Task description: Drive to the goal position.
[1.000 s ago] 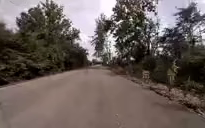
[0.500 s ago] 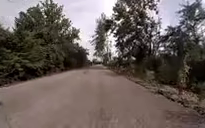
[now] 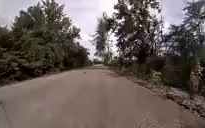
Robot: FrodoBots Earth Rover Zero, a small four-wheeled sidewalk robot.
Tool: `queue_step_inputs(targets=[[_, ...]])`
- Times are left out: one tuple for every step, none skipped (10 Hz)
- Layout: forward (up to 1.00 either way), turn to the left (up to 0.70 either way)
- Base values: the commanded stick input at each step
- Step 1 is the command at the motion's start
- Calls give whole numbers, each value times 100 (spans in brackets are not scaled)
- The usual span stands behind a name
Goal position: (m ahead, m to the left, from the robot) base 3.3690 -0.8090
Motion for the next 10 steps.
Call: queue_step_inputs(targets=[[70, 0], [70, 0], [70, 0], [70, 0], [70, 0], [70, 0], [70, 0], [70, 0], [70, 0], [70, 0]])
